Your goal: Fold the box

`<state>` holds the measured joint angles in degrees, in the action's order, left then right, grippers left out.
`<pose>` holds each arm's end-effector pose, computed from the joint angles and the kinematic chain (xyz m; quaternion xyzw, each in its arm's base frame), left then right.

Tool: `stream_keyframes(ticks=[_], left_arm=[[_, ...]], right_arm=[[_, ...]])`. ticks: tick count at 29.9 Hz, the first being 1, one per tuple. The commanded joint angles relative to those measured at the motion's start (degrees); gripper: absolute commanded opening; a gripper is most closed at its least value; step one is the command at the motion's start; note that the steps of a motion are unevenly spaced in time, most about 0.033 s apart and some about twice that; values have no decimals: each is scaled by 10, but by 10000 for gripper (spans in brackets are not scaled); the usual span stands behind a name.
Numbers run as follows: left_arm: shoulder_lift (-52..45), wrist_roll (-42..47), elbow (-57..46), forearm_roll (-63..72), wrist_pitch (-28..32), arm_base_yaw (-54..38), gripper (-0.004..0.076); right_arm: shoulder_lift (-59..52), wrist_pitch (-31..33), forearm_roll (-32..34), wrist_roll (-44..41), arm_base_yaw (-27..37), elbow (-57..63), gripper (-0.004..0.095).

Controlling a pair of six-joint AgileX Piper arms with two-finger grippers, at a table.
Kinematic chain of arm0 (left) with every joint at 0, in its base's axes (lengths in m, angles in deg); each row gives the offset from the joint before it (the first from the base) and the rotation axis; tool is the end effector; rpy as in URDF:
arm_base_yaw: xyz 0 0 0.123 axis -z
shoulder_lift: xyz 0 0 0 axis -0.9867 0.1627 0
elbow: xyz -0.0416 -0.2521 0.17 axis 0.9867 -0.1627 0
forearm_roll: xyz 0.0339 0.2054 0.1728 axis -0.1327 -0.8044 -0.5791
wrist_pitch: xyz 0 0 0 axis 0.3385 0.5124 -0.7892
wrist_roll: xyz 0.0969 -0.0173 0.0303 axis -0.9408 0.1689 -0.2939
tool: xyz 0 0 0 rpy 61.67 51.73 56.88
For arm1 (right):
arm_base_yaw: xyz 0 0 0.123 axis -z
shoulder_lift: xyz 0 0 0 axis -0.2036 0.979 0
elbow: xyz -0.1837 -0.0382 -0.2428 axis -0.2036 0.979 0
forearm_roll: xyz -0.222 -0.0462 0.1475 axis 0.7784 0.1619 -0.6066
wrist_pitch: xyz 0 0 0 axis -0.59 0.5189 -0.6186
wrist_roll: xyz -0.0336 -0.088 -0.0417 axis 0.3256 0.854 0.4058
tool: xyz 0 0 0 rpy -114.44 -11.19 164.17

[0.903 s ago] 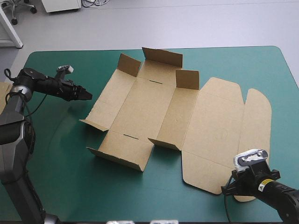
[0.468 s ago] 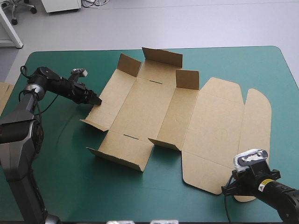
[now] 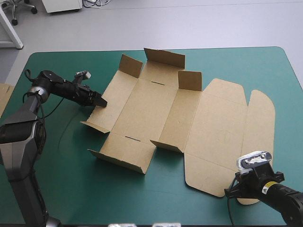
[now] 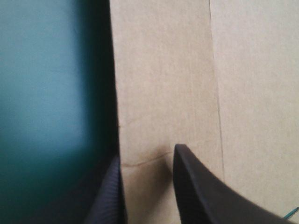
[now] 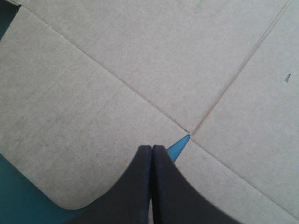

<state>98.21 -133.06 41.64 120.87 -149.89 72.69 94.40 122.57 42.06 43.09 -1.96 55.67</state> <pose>0.4784 -0.0024 0.1968 0.1496 0.9209 -0.3251 0.1545 0.1052 0.0365 0.2378 -0.1385 0.9222 0.0871 0.3505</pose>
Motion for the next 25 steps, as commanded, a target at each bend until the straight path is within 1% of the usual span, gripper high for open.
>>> stream_keyframes(ticks=[1,7,10,12,13,16,21,25], left_arm=[[-35,22,11,20,-56,24,267],[-38,27,11,-35,-56,86,265],[-38,29,11,-84,-56,107,241],[-38,34,11,-99,-56,116,199],[-38,36,11,-99,-56,116,157],[-38,37,11,-91,-55,120,-10],[-47,45,11,-91,-55,120,-8],[-84,44,12,-89,-55,120,-8]], right_arm=[[-1,-30,1,3,3,-19,-20],[-1,-31,6,3,3,-19,-20],[-1,-31,7,3,3,-19,-20],[-1,-33,7,1,3,-19,-19],[-1,-34,7,1,3,-19,-20],[-1,-35,10,1,3,-19,-20],[-1,-35,10,1,3,-19,-20],[-1,-37,10,-1,3,-19,-20]])
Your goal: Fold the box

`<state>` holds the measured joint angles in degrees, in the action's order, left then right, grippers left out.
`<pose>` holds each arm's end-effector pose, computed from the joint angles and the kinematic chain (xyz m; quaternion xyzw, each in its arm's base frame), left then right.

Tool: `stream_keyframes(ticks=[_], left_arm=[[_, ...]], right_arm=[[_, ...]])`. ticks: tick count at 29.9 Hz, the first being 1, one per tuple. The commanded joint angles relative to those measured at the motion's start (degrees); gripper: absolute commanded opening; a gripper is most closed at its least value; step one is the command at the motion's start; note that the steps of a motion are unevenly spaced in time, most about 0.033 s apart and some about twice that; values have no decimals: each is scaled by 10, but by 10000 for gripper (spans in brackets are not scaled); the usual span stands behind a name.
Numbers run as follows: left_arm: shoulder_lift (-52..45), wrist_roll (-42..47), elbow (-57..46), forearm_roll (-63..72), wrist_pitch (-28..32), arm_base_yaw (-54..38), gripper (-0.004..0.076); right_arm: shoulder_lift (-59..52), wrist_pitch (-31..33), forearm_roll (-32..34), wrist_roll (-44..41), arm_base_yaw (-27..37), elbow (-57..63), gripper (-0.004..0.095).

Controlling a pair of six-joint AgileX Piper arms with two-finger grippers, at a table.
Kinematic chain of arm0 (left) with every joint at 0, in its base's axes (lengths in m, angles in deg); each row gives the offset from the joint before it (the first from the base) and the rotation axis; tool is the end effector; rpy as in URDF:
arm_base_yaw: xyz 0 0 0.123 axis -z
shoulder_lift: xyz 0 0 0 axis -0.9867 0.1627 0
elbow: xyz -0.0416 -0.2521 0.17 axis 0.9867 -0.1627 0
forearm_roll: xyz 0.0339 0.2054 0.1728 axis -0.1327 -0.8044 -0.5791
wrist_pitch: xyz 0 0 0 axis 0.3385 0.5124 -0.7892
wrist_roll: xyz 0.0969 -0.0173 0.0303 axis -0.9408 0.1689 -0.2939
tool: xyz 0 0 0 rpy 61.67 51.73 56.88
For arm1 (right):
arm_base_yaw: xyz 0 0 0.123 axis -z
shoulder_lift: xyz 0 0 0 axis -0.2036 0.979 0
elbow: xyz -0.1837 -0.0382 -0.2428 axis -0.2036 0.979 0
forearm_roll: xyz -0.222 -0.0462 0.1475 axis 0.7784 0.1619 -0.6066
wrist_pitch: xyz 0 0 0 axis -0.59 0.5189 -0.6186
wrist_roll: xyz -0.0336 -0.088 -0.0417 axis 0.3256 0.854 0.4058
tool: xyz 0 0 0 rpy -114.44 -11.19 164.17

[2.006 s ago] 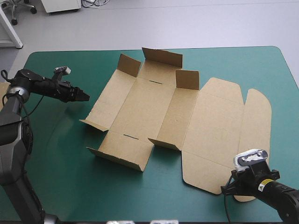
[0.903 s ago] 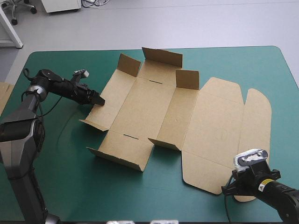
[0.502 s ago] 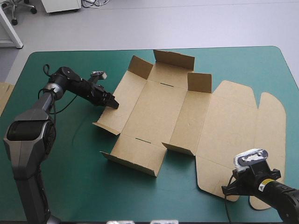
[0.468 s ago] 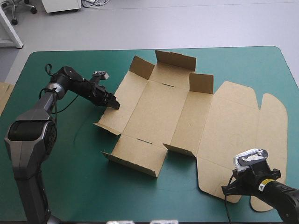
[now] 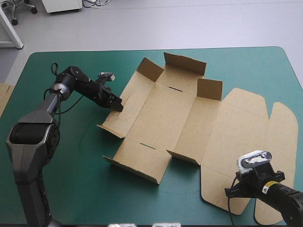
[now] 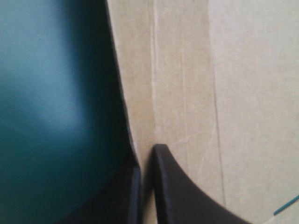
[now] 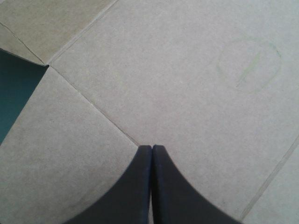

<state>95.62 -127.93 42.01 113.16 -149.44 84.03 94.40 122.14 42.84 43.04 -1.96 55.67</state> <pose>0.4644 -0.0863 0.2117 0.2349 0.9230 -0.2818 0.1163 0.1060 0.0357 0.2382 -0.1408 0.9208 0.0813 0.3544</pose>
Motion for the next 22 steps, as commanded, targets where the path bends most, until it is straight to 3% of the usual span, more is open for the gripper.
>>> stream_keyframes(ticks=[1,14,22], left_arm=[[-70,-8,11,-12,-60,6,-8],[-222,29,73,-33,-57,28,-10],[-268,95,80,-277,-50,201,-10]], right_arm=[[-1,-33,2,0,3,-19,-20],[-1,-36,3,-3,3,-37,-20],[-1,-14,5,-3,3,-136,-19]])
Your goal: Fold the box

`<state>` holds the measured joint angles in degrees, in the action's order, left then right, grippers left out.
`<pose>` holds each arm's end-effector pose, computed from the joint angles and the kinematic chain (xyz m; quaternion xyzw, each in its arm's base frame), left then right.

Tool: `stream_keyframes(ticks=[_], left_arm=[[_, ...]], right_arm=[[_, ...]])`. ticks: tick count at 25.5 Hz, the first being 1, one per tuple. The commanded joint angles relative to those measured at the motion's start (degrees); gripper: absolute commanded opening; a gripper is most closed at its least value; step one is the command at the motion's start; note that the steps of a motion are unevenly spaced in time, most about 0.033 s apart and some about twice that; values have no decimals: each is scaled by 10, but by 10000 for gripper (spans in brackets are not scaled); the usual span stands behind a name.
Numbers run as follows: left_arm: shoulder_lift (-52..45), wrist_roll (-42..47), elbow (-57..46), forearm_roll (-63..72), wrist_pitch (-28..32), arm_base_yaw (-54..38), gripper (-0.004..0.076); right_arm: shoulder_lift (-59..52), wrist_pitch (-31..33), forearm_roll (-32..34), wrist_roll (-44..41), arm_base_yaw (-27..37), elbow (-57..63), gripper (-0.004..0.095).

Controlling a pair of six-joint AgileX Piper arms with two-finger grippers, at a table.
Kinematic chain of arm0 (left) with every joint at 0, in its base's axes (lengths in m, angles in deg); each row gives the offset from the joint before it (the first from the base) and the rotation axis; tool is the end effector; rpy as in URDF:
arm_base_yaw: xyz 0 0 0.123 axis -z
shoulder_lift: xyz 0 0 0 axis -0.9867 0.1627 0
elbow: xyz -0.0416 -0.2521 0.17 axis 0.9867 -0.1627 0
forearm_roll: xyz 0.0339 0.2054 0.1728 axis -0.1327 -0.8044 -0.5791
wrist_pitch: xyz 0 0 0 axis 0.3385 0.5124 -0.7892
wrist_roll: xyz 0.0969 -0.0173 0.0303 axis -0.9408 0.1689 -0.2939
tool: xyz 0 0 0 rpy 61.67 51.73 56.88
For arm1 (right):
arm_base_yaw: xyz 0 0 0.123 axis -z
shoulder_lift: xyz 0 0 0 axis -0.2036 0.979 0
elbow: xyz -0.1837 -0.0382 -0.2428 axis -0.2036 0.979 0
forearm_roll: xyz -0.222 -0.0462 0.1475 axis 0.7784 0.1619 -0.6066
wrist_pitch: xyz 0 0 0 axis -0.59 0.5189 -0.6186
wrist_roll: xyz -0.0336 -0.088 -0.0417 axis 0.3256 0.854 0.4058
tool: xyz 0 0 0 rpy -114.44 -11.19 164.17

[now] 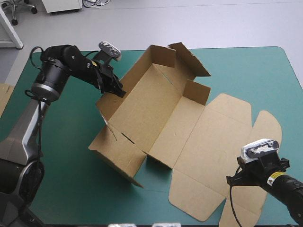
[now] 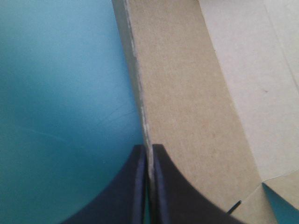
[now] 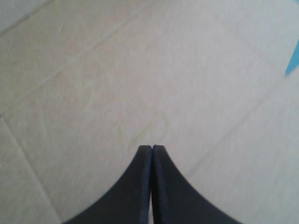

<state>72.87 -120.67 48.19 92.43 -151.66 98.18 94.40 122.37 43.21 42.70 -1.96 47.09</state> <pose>0.3719 -0.1473 0.4022 0.3837 0.8753 -0.1158 0.2706 0.1153 0.0375 0.2894 -0.1390 0.8922 0.0855 0.4210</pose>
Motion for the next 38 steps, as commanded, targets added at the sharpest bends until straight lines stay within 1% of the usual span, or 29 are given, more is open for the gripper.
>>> stream_keyframes(ticks=[1,4,5,7,8,11,16,20,22,29,32,38], left_arm=[[-41,32,18,-100,-24,81,-10],[-48,57,18,-207,-10,158,-10],[-54,64,19,-274,3,199,-10],[-62,82,19,-347,11,245,-10],[-63,87,19,-364,12,256,-10],[-67,100,19,-425,43,304,-10],[-68,102,17,-498,90,348,-10],[-68,117,-7,-610,175,369,-10],[-68,117,-21,-603,207,369,-10],[-69,130,-103,-614,232,387,-10],[-70,183,-157,-671,248,416,-10],[-70,349,-246,-894,237,489,-10]], right_arm=[[-1,-12,4,1,3,-60,-19],[-1,8,21,-20,3,-95,-19],[-1,24,37,-40,3,-115,-19],[-1,47,61,-69,3,-145,-19],[-1,53,70,-76,3,-154,-19],[-1,74,101,-114,3,-194,-19],[1,103,130,-157,3,-223,-19],[1,117,152,-168,3,-246,-19],[1,128,151,-170,3,-255,-19],[1,168,152,-170,3,-277,-19],[1,176,152,-175,3,-277,-19],[1,187,152,-165,3,-277,-19]])
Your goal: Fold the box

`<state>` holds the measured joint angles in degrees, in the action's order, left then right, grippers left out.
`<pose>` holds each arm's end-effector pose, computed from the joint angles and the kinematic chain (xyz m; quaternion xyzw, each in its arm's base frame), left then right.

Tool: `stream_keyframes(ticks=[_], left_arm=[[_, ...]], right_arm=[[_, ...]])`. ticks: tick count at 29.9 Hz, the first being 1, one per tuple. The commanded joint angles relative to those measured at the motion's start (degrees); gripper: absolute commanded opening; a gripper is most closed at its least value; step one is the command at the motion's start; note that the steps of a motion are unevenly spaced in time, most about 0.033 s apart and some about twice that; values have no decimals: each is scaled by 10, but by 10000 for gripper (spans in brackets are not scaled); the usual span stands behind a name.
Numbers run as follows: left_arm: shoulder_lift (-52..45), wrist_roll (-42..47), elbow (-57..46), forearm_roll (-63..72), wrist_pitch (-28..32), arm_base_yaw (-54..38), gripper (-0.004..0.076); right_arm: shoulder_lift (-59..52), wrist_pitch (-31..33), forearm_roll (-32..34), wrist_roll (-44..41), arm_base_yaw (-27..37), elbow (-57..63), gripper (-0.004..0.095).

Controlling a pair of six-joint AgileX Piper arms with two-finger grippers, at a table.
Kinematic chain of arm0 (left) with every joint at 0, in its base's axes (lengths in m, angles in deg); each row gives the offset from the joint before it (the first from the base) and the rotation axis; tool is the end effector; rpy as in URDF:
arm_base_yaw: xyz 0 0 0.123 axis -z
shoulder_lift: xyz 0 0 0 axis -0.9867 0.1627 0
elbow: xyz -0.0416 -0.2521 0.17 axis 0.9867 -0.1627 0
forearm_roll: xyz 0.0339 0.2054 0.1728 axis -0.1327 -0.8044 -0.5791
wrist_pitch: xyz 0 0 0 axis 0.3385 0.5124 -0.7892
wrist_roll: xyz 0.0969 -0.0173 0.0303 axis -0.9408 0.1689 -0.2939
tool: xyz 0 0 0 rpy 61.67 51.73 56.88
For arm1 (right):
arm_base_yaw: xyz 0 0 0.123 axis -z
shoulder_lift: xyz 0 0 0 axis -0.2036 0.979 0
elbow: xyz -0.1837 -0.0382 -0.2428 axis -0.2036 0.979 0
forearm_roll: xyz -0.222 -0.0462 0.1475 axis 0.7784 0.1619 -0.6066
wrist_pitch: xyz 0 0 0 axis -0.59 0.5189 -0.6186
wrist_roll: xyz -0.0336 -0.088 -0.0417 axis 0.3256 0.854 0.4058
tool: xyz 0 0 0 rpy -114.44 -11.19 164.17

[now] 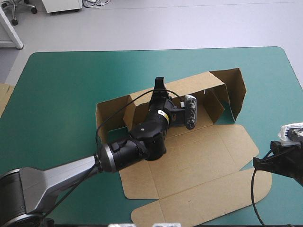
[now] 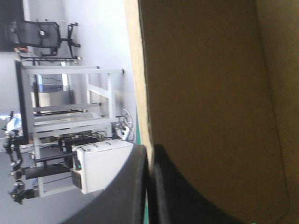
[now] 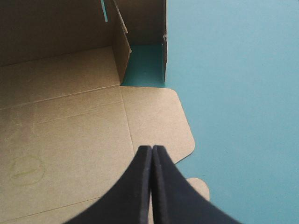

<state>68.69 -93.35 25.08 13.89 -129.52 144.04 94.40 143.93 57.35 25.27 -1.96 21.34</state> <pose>0.2388 -0.3249 0.3582 0.6343 0.5672 0.2817 0.4434 0.0872 0.0110 0.4097 -0.0301 0.8867 0.0402 0.4596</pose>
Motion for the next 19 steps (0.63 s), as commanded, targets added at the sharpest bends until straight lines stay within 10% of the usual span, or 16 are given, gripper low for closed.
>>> stream_keyframes(ticks=[1,19], left_arm=[[-29,103,-24,-135,10,38,-10],[-106,203,-145,-300,84,26,-10]], right_arm=[[1,-28,10,13,3,-19,-20],[1,26,8,22,3,-19,-19]])
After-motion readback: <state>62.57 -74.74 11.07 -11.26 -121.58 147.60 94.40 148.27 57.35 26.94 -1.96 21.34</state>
